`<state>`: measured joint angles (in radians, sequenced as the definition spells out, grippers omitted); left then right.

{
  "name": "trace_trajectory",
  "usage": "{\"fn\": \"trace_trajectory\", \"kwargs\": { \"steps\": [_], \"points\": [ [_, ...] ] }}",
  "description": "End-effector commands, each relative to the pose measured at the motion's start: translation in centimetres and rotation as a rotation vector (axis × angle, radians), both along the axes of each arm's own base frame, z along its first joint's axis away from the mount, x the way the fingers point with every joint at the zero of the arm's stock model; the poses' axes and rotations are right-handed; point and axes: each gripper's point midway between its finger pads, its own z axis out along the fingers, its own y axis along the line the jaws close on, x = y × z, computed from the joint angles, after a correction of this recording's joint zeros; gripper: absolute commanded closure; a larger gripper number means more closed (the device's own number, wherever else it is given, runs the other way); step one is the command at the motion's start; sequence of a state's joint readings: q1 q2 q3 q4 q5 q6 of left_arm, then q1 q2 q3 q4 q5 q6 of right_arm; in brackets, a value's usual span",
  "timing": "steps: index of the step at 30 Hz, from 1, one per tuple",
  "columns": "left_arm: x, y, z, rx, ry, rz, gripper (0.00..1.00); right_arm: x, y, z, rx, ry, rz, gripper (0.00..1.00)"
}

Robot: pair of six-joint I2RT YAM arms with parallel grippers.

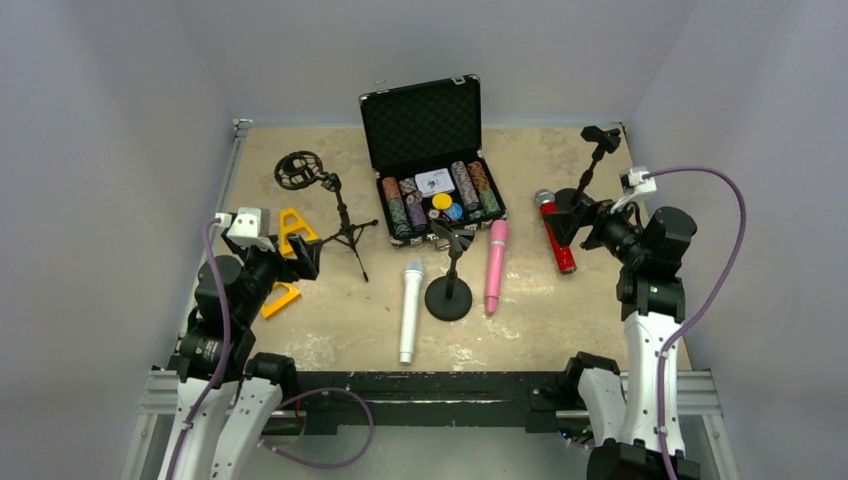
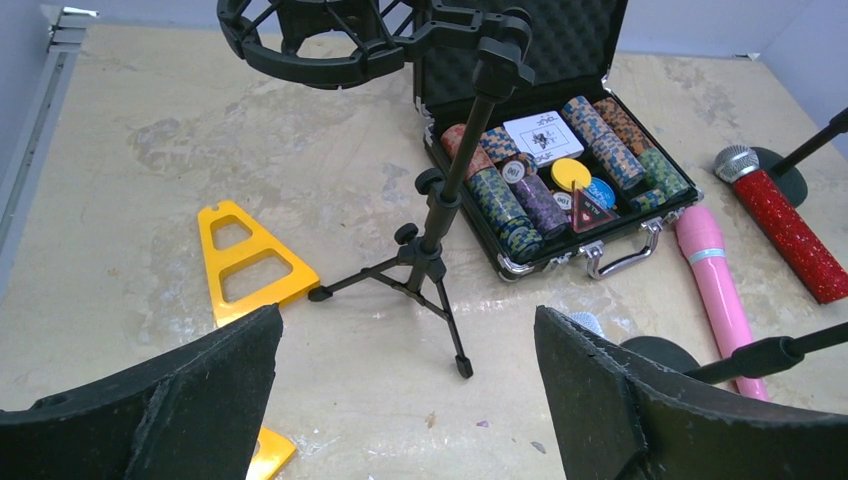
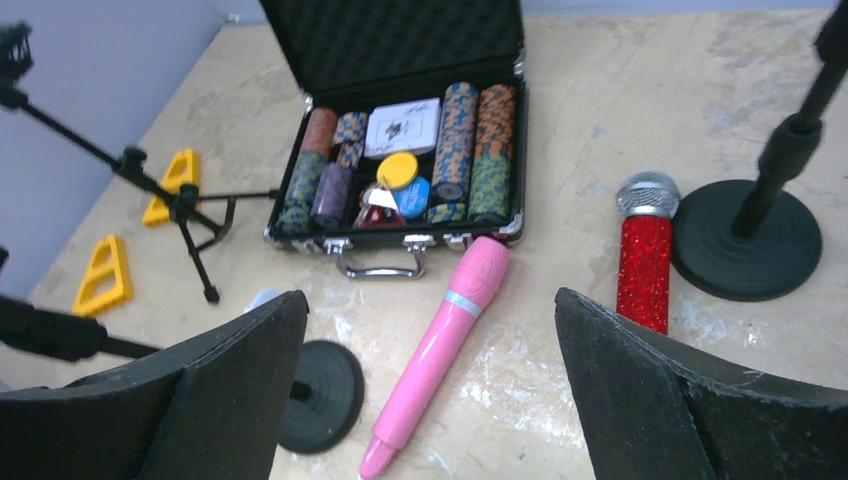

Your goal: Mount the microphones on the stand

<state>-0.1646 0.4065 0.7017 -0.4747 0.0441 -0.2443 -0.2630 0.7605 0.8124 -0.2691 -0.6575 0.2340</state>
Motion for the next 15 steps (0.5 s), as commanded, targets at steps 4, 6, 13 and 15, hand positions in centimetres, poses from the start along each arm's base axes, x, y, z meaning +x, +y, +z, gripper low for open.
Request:
{"fn": "trace_trajectory", "kwargs": {
  "steps": [4, 6, 13, 15],
  "points": [
    [-0.1, -1.2, 2.0, -0.032, -0.034, -0.064, 0.00, -1.8, 3.1, -2.3, -0.254, -0.215, 0.363, 0.01],
    [-0.1, -1.2, 2.0, -0.031, -0.030, -0.065, 0.00, -1.6, 2.6, -2.8, -0.294, -0.197, 0.354, 0.01],
    [0.0, -1.2, 1.8, -0.029, -0.021, -0.066, 0.00, 0.9, -0.9, -5.0, -0.415, -0.001, 0.243, 0.01],
    [-0.1, -1.3, 1.8, -0.029, -0.021, -0.067, 0.00, 1.7, -1.9, -6.2, -0.458, 0.065, 0.206, 0.01]
  ]
}}
